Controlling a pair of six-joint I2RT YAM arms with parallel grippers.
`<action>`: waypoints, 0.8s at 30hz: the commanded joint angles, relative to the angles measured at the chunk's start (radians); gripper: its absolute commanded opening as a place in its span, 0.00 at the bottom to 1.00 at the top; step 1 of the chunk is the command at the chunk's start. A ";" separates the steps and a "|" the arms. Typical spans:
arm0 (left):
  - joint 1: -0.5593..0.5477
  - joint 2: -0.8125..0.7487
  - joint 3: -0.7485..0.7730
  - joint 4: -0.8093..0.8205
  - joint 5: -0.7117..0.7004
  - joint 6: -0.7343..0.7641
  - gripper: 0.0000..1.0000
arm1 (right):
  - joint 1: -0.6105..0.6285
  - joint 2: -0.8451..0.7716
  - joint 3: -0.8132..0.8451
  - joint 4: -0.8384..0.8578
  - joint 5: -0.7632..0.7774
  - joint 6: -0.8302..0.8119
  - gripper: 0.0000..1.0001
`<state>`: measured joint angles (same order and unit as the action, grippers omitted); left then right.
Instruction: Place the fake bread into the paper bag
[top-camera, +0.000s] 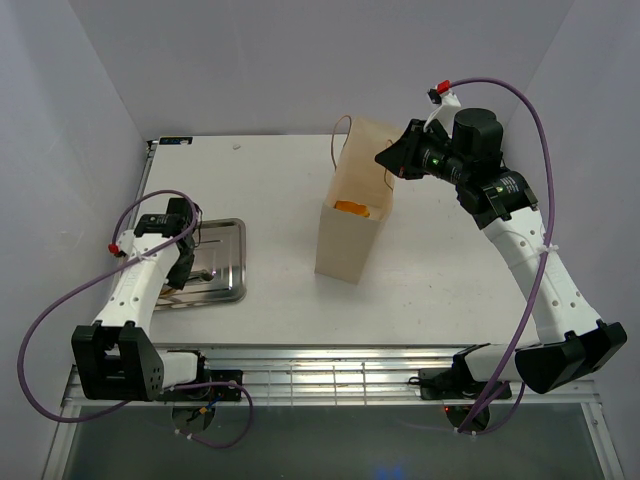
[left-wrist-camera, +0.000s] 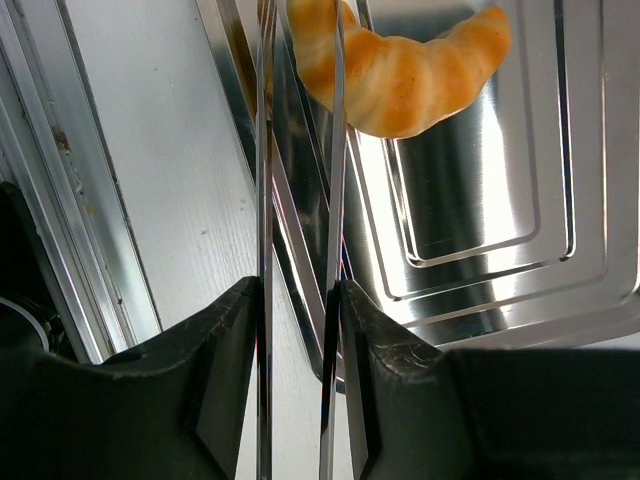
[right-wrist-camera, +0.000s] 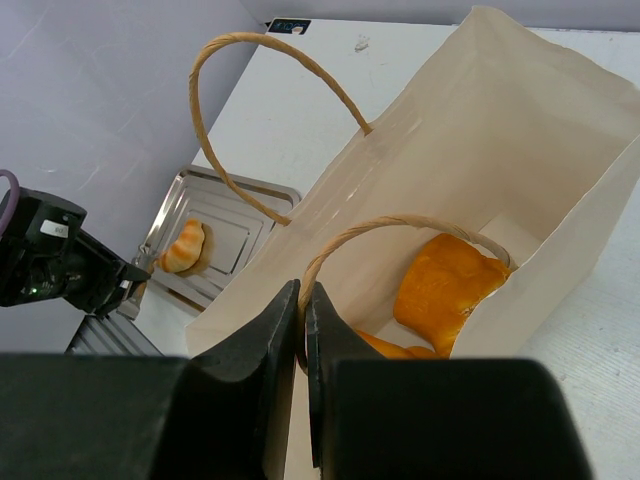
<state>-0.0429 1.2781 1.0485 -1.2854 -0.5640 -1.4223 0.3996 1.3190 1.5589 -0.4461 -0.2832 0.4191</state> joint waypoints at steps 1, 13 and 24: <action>0.008 -0.060 0.036 0.000 -0.024 0.002 0.47 | 0.005 -0.026 0.012 0.024 -0.004 0.000 0.12; 0.015 -0.033 0.077 -0.011 -0.007 -0.007 0.50 | 0.007 -0.029 0.013 0.018 0.001 -0.003 0.12; 0.037 -0.003 0.081 -0.009 -0.002 0.003 0.57 | 0.008 -0.030 0.010 0.017 0.003 -0.003 0.12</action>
<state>-0.0174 1.2778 1.0950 -1.2942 -0.5625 -1.4220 0.4015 1.3151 1.5589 -0.4465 -0.2832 0.4187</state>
